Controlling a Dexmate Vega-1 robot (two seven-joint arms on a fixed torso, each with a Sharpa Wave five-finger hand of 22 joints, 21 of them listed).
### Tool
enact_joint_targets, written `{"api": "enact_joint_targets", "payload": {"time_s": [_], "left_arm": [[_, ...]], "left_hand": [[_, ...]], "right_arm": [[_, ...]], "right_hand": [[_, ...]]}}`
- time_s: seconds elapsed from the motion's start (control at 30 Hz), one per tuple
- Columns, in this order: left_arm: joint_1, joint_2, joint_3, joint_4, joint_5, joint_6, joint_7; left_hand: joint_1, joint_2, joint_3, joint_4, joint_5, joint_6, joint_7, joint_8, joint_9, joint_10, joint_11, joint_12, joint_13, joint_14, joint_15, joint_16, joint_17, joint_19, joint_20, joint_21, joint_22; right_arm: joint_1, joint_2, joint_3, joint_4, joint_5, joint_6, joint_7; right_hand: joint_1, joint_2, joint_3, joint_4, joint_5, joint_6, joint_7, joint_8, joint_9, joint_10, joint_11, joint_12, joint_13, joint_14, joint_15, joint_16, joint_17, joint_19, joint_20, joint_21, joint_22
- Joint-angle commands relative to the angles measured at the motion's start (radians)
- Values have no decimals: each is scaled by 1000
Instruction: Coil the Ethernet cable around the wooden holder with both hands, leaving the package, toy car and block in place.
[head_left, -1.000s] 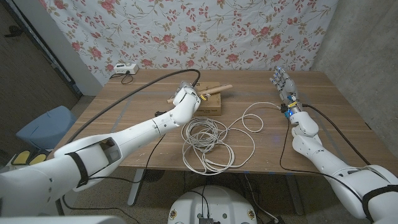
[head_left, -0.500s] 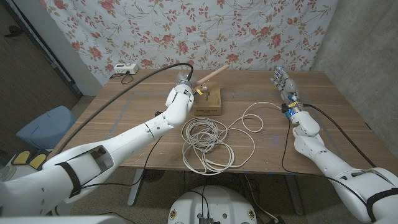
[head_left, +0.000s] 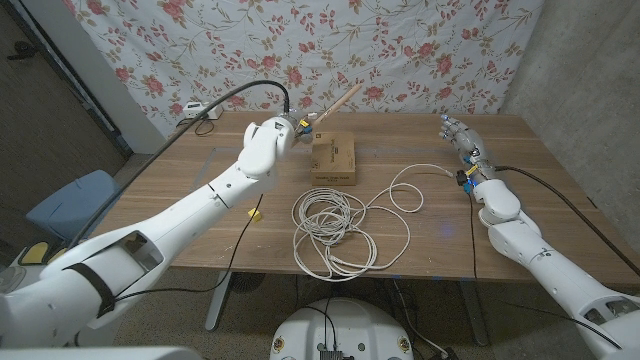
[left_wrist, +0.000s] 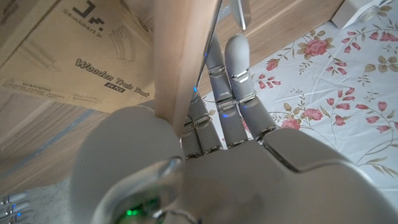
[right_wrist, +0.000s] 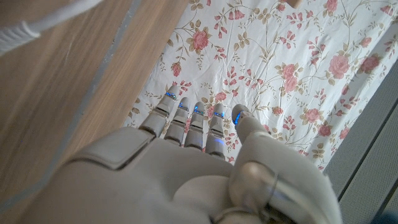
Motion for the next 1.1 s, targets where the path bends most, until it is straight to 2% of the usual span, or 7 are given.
{"api": "enact_joint_targets", "payload": {"time_s": [0.03, 0.13, 0.23, 0.33, 0.5, 0.8, 1.1], "left_arm": [[-27, 63, -117, -36, -420, -70, 8], [-36, 83, -123, -34, -503, -86, 22], [-47, 101, -124, -29, -575, -100, 34], [-69, 121, -115, -23, -634, -103, 28], [-106, 147, -109, -3, -738, -119, 11], [-179, 189, -69, 33, -863, -137, -44], [-242, 223, -47, 59, -957, -126, -107]], "left_hand": [[-118, -44, -37, 23, 32, 88, 48, 80, 67, 31, 14, 95, 7, 279, -218, 464, 423, -1, -57, 45, 57], [-285, -87, -92, 20, 81, 147, 77, 177, 162, 85, 29, 211, 5, 282, -211, 508, 431, 5, -49, 73, 146], [-340, -70, -93, 4, 84, 267, 78, 228, 140, 134, 29, 287, 4, 295, -195, 560, 447, 30, -55, 79, 173], [-270, -8, -59, -66, -49, 439, 56, 272, 41, 207, 27, 342, 2, 305, -190, 634, 434, 110, -78, 106, 117], [-149, 29, -3, -168, -192, 516, 71, 311, -16, 260, 57, 342, 2, 305, -178, 722, 421, 114, -81, 135, 76], [-65, 3, 43, -245, -170, 595, 105, 345, -76, 311, 90, 339, 2, 301, -158, 800, 425, 105, -68, 163, 40], [-49, -18, 58, -256, -136, 600, 114, 360, -90, 317, 99, 336, 2, 296, -152, 829, 408, 90, -60, 163, -12]], "right_arm": [[-108, -98, 9, -202, -110, -143, -137], [-124, -104, 15, -224, -115, -153, -148], [-139, -114, 16, -253, -139, -177, -170], [-154, -135, 15, -297, -181, -221, -199], [-182, -187, 9, -405, -271, -355, -243], [-200, -289, -16, -596, -372, -642, -207], [-156, -362, -96, -726, -473, -898, -121]], "right_hand": [[18, 1, 10, -3, -1, 12, -1, 7, 5, 9, -4, 4, 3, 3, -5, 1, 2, 1, 7, 0, 4], [22, 1, 11, -3, -1, 13, -2, 6, 5, 9, 1, 4, 3, 2, -5, 0, 3, -1, 7, 0, 4], [25, 0, 12, -3, -1, 14, -2, 5, 5, 11, -3, 3, 3, 1, -5, 0, 4, -1, 5, -1, 4], [28, 0, 12, -3, -2, 15, -1, 5, 5, 12, -4, 3, 4, 2, -5, 1, 4, -1, 6, -1, 4], [59, -5, 21, -13, -1, 27, -2, 3, 6, 17, -11, -1, 4, 30, -26, 12, 8, 18, 5, 6, 5], [158, -38, 44, -42, -1, 40, -8, 1, 7, 24, -38, -10, 5, 35, -58, 16, 14, 38, 18, 11, 6], [240, -64, 53, -38, 1, 28, -29, -9, 7, 1, -64, -26, 7, -3, -65, 2, 20, 29, 17, 5, 7]]}}
